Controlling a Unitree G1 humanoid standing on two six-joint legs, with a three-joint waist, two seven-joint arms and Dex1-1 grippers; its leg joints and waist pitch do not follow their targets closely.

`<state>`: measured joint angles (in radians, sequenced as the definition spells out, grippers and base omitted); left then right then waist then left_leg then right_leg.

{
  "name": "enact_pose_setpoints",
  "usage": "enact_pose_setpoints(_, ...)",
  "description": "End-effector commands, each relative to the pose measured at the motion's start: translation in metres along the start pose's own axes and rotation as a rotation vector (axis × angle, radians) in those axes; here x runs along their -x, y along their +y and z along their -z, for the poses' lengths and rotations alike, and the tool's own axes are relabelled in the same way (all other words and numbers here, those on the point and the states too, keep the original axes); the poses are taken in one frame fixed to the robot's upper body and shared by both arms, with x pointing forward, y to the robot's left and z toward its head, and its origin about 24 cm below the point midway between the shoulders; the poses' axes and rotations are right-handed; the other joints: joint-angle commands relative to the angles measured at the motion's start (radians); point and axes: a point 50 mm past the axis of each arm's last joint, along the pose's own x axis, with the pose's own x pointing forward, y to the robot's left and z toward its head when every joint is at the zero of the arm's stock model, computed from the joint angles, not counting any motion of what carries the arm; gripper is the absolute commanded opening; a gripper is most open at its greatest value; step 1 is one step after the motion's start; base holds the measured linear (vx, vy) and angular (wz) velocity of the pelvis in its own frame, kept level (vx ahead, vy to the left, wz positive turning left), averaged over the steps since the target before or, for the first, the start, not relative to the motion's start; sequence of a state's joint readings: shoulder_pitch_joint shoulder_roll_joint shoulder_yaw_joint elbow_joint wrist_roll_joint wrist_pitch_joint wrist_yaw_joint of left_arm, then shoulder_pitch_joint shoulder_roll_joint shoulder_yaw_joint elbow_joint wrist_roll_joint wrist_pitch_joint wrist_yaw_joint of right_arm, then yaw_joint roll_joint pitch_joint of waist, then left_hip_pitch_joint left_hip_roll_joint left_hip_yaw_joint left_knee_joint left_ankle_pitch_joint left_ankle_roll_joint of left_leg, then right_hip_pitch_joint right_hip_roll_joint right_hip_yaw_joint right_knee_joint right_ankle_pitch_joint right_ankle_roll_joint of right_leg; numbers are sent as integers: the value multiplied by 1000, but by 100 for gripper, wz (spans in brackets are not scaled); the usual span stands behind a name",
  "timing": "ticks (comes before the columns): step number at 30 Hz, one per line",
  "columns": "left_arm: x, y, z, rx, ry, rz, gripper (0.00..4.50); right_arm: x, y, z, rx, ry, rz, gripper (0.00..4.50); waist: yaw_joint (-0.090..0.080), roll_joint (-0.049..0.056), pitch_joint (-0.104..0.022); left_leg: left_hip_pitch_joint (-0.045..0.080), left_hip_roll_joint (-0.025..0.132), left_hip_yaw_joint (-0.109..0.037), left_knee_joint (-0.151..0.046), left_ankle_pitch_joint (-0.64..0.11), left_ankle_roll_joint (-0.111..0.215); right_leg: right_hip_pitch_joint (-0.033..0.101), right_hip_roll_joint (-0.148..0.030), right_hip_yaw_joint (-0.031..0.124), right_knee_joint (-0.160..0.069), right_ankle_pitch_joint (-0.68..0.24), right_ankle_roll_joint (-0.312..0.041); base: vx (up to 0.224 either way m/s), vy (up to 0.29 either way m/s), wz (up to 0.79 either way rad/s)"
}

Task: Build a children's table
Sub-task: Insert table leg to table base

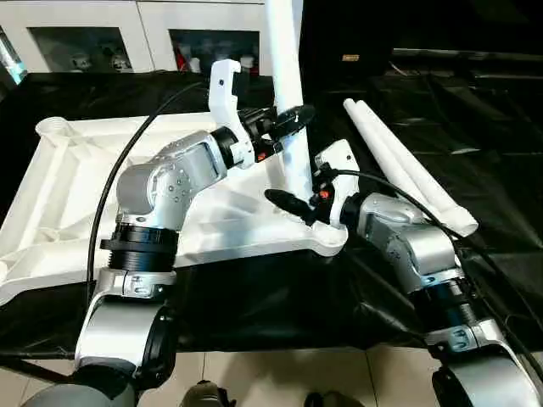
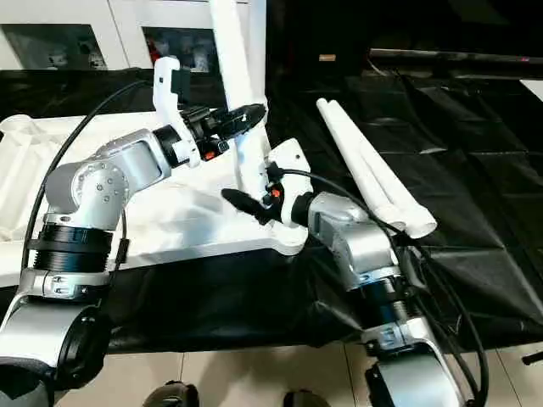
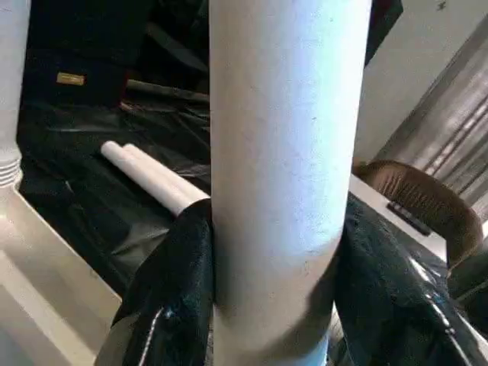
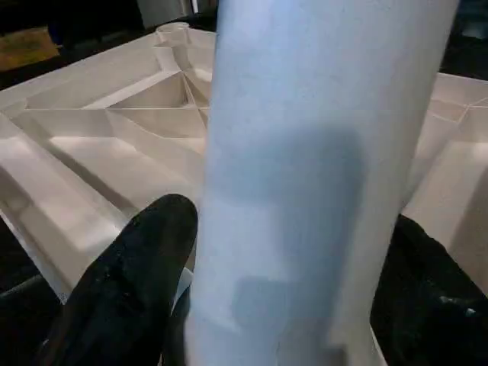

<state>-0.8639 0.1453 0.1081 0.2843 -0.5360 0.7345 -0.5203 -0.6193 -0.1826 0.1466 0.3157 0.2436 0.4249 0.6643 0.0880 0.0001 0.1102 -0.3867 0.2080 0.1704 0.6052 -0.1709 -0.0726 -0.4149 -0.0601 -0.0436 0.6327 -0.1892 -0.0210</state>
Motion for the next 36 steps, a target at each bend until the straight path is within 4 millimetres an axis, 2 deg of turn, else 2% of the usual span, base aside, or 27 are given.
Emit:
enact_pose_setpoints(1, 1, -2, -3, -22, -10, 6, 188, 3, -3, -4, -6, -27, 4, 297, -2, 4, -106, 15, 6, 2, -53, -42, 38, 75, -57, 38, -50, 86, -264, 0, 0, 0)
enact_pose_setpoints(5, 2, -1, -2, -31, -4, 11, 188, 6, 0, -6, -23, -69, -41, 268, -2, 6, -106, 15, 6, 2, -52, -47, 38, 76, -57, 38, -50, 87, -267, 0, 0, 0)
enact_pose_setpoints(8, 4, -5, -2, -51, 5, 61, 188, 10, 3, -8, -29, -93, -91, 262, 0, 6, -108, 15, 6, 2, -52, -41, 46, 77, -57, 38, -49, 100, -270, 0, 0, 0)
enact_pose_setpoints(9, 5, -8, -1, -39, 15, 96, 244, 11, 5, -9, -26, -98, -113, 262, 0, 6, -108, 14, 6, 2, -52, -39, 48, 78, -57, 38, -48, 105, -272, 0, 0, 0)
enact_pose_setpoints(10, 5, -9, -1, -35, 19, 107, 244, 12, 5, -9, -25, -99, -119, 262, 0, 6, -108, 14, 7, 2, -52, -39, 49, 77, -57, 38, -48, 108, -272, 0, 0, 0)
enact_pose_setpoints(11, 7, -18, -3, 4, 9, 190, 258, 16, 9, -9, -8, -106, -178, 262, 1, 6, -108, 14, 7, 3, -51, -41, 50, 78, -57, 38, -46, 115, -278, 0, 0, 0)
enact_pose_setpoints(13, 9, -22, -5, 22, -6, 249, 274, 21, 15, -9, -11, -112, -256, 261, 2, 5, -107, 13, 7, 3, -51, -43, 59, 77, -56, 38, -46, 119, -285, 0, 0, 0)
enact_pose_setpoints(15, 13, -25, -5, 32, -6, 321, 294, 28, 21, -9, -21, -115, -335, 261, 2, 4, -105, 14, 7, 4, -52, -65, 66, 77, -56, 37, -51, 86, -286, 0, 0, 0)
enact_pose_setpoints(16, 15, -28, -4, 48, -7, 382, 294, 31, 23, -9, -22, -112, -367, 261, 2, -6, -104, 14, 7, 5, -53, -67, 69, 79, -56, 38, -54, 74, -282, 0, 0, 0)
enact_pose_setpoints(17, 18, -31, -4, 72, -4, 450, 299, 34, 24, -8, -27, -107, -397, 261, 5, -4, -104, 13, 5, 4, -53, -65, 71, 80, -58, 38, -51, 50, -280, 0, 0, 0)
enact_pose_setpoints(18, 25, -36, -3, 101, -16, 600, 307, 40, 27, -7, -38, -100, -446, 261, 4, -4, -102, 15, 6, 4, -54, -67, 72, 75, -57, 37, -56, 24, -277, 0, 0, 0)
enact_pose_setpoints(20, 27, -38, -4, 119, -24, 671, 314, 43, 27, -7, -43, -98, -464, 261, 3, -2, -103, 13, 7, 4, -54, -68, 68, 74, -57, 38, -55, 10, -270, 0, 0, 0)
enact_pose_setpoints(23, 29, -40, -6, 140, -9, 723, 314, 46, 27, -6, -44, -95, -483, 261, 1, 5, -101, 17, 9, 4, -55, -96, 54, 70, -58, 37, -60, -35, -267, 0, 0, 0)
enact_pose_setpoints(24, 30, -41, -7, 145, -1, 742, 286, 46, 27, -6, -46, -97, -487, 261, 0, 5, -101, 18, 9, 4, -56, -104, 46, 70, -58, 37, -62, -48, -263, 0, 0, 0)
enact_pose_setpoints(26, 32, -43, -10, 156, -5, 777, 280, 48, 27, -8, -52, -107, -489, 261, 1, 5, -101, 18, 9, 3, -57, -107, 38, 70, -58, 37, -62, -59, -257, 0, 0, 0)
enact_pose_setpoints(27, 32, -42, -10, 155, -7, 788, 280, 48, 28, -8, -55, -110, -491, 261, 3, 16, -104, 19, 9, 1, -55, -108, 33, 70, -59, 37, -61, -60, -256, 0, 0, 0)
enact_pose_setpoints(28, 32, -42, -10, 155, -7, 788, 274, 48, 28, -8, -55, -110, -491, 261, 1, 12, -104, 19, 9, 3, -56, -109, 33, 69, -57, 36, -64, -58, -254, 0, 0, 0)
enact_pose_setpoints(29, 32, -41, -10, 155, -8, 787, 245, 49, 28, -9, -56, -112, -493, 261, 1, 10, -104, 18, 8, 2, -57, -113, 28, 70, -57, 36, -63, -56, -255, 0, 0, 0)
enact_pose_setpoints(32, 30, -39, -10, 153, -15, 767, 240, 49, 29, -9, -56, -112, -497, 261, 3, 10, -104, 19, 8, 2, -57, -121, 26, 70, -57, 36, -64, -59, -256, 0, 0, 0)
enact_pose_setpoints(33, 29, -39, -10, 152, -19, 764, 216, 49, 29, -9, -52, -112, -494, 261, 4, 14, -108, 18, 9, 0, -55, -115, 23, 73, -59, 36, -61, -51, -257, 0, 0, 0)
enact_pose_setpoints(34, 29, -39, -11, 150, -22, 759, 211, 49, 28, -8, -28, -112, -474, 261, 3, 9, -109, 17, 9, 1, -55, -109, 22, 73, -58, 36, -61, -40, -258, 0, 0, 0)
enact_pose_setpoints(36, 29, -39, -10, 138, -19, 755, 208, 49, 27, -8, -9, -110, -459, 261, 4, 10, -111, 16, 8, 1, -54, -97, 24, 74, -59, 36, -59, -22, -259, 0, 0, 0)
